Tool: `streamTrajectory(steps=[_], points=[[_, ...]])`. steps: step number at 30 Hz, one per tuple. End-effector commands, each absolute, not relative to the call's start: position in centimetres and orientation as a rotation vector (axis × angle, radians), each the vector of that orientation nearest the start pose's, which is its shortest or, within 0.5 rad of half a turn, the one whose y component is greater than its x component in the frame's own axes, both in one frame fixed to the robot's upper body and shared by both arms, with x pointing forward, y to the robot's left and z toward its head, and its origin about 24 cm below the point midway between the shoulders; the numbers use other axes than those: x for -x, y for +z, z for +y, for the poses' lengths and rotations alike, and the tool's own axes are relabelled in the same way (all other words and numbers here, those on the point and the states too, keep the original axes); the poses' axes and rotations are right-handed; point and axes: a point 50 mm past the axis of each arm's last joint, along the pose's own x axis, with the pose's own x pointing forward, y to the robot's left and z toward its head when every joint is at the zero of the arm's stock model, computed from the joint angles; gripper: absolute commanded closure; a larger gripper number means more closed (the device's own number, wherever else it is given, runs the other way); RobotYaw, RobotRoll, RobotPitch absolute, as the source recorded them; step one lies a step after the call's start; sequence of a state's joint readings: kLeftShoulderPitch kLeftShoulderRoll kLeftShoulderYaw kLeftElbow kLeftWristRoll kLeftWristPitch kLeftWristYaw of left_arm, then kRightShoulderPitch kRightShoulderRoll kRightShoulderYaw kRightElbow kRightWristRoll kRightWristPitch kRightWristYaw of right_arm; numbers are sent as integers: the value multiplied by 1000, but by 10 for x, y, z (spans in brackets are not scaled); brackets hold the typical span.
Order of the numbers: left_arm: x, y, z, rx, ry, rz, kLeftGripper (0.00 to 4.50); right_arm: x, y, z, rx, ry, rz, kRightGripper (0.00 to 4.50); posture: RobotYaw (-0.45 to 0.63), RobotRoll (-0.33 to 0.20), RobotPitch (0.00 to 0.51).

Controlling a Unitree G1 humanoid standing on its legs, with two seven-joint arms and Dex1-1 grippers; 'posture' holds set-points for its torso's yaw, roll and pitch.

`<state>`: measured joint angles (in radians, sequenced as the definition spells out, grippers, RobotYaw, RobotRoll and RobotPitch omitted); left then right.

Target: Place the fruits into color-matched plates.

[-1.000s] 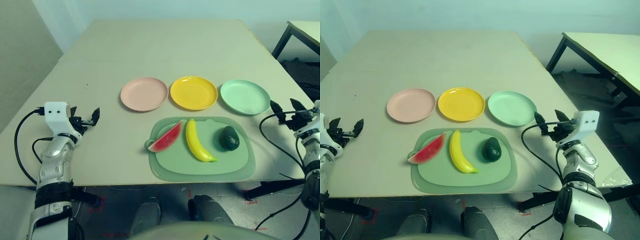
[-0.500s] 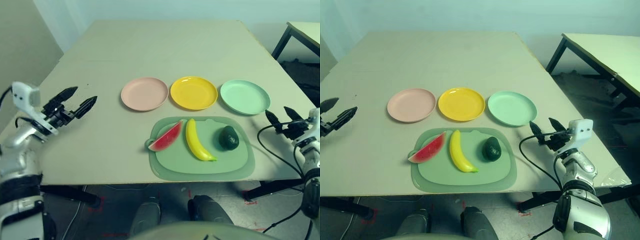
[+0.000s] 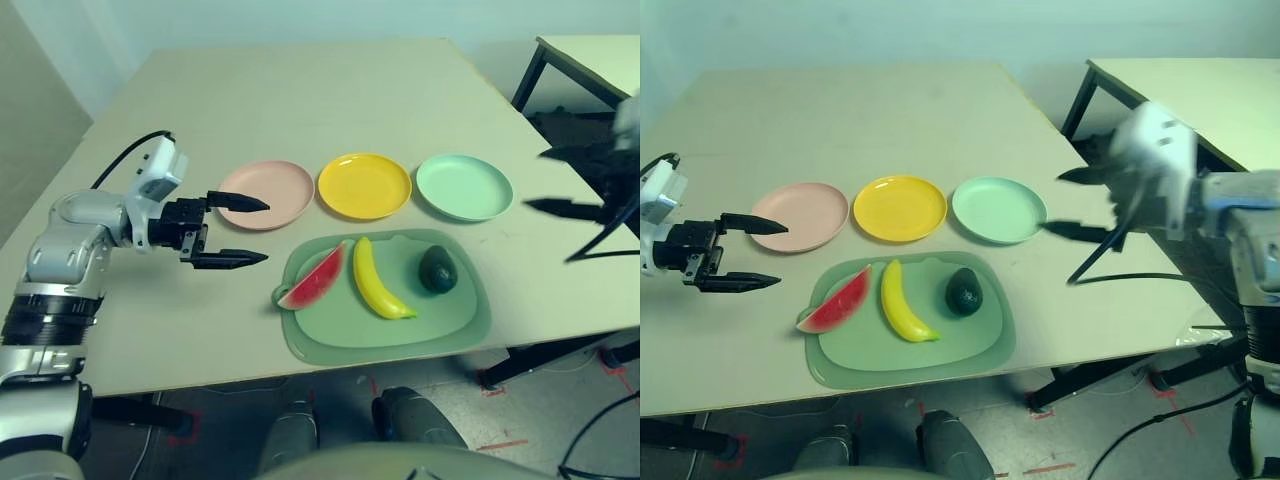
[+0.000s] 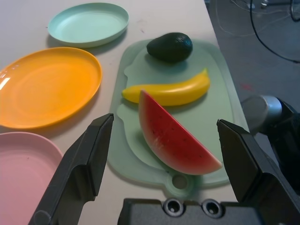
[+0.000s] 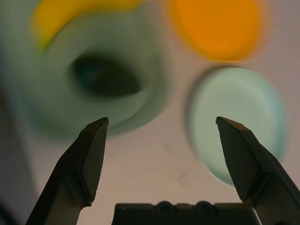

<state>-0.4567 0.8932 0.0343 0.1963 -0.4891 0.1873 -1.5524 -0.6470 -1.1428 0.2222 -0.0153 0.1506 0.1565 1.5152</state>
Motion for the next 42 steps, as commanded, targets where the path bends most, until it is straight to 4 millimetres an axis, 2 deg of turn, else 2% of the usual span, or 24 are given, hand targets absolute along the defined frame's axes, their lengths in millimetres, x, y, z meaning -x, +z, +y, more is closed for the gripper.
streamTrajectory(steps=[1,6,11,21,33,40,42], points=[[-275,173,254,-391,-1401,170,23,-284,221,-217,1418,1507,421,0,-130,0,54],[-271,171,260,-399,-1389,178,23,-309,219,-204,1730,1640,343,0,-89,0,62],[-267,171,261,-390,-1395,183,23,-325,211,-190,1842,1749,266,0,-57,0,69],[-274,175,252,-421,-1385,163,23,-319,179,-155,1779,1956,137,0,-33,0,67],[-280,182,255,-456,-1378,155,23,-310,154,-156,1686,2039,223,0,-42,0,71],[-283,183,245,-440,-1382,105,23,-308,141,-150,1635,2045,224,0,-45,0,70],[-283,183,244,-446,-1386,107,0,-309,139,-149,1633,2041,227,290,-47,0,70]])
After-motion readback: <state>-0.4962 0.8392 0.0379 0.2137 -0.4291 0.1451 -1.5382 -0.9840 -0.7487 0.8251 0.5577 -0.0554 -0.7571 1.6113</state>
